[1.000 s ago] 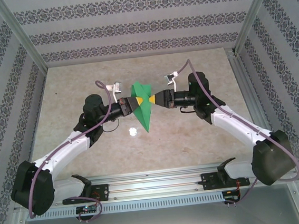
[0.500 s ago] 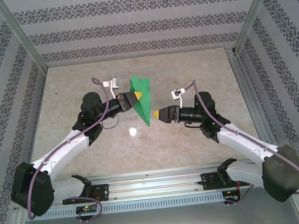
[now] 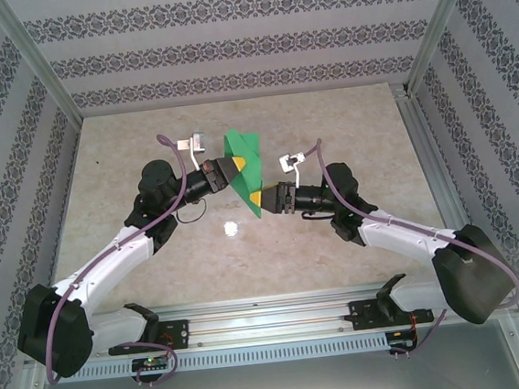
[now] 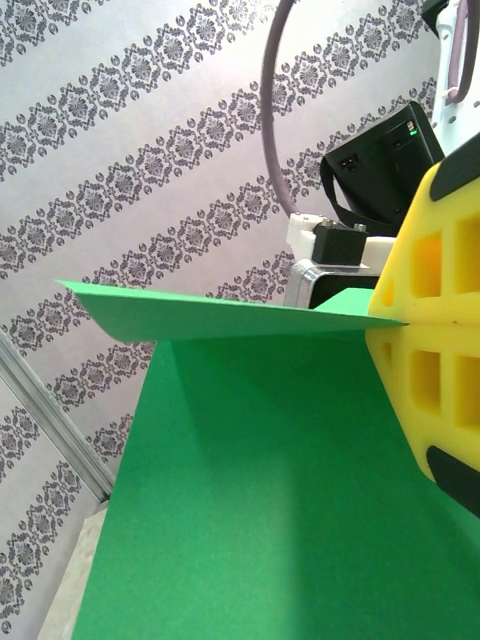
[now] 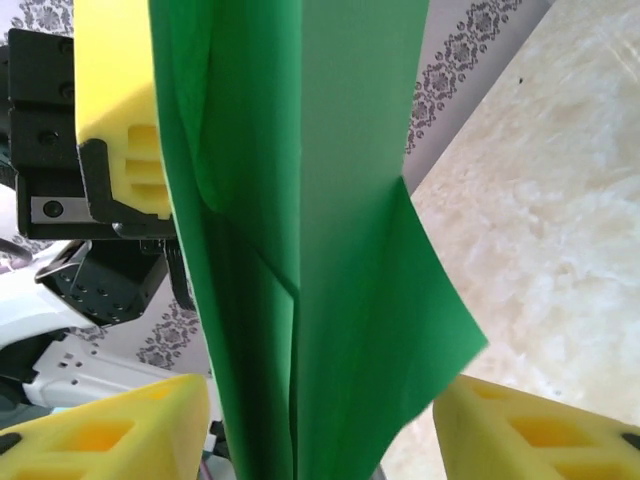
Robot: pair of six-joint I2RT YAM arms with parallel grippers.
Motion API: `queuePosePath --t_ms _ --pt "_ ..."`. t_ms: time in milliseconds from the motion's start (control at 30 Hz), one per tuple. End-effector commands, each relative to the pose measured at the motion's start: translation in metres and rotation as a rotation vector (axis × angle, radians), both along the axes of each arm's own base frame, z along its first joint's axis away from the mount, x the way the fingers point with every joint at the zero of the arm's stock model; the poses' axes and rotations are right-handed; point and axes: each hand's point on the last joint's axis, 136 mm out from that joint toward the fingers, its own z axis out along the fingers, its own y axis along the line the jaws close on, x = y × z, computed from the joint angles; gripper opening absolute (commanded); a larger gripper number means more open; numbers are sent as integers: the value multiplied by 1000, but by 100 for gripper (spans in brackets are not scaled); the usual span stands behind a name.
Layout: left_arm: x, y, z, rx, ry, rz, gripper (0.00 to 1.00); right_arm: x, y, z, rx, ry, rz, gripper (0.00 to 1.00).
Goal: Fold a paper plane with a square sheet of paper (fold left side to right side)
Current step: Turn over the paper at the center of the table.
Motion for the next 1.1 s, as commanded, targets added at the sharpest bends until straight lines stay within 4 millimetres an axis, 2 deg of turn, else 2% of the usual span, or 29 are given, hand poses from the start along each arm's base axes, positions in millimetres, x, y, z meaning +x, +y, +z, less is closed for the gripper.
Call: queuePosePath --t_ms 0,133,267,367,400,433,500,600,700,767,867,1067 --pt "-1 -3 18 -38 -42 -3 6 1 6 30 74 -69 26 46" --pt "1 -3 12 -22 -31 5 9 3 4 26 58 -73 14 28" --pt "4 1 4 20 -25 37 22 4 1 15 3 -58 -7 10" --pt "7 10 2 50 -20 63 46 8 -6 3 -79 -55 -48 4" --pt "8 17 3 63 -22 76 58 10 -11 -5 -130 -50 -72 2" --pt "10 27 5 79 -21 103 66 14 -18 -17 -201 -37 -107 1" --pt "11 53 13 127 -42 168 75 21 -36 -39 -389 -37 -190 0" --pt "11 96 15 257 -39 294 87 27 -83 -80 -820 -31 -347 0" --pt "15 139 -10 416 82 434 90 29 -127 -96 -1247 -75 -462 0" --pt "16 162 -31 468 176 497 90 28 -143 -102 -1462 -108 -502 0" --pt "16 185 -59 517 266 571 90 29 -148 -112 -1716 -169 -518 0" --pt "13 197 -89 576 324 606 91 36 -121 -149 -2049 -291 -422 0"
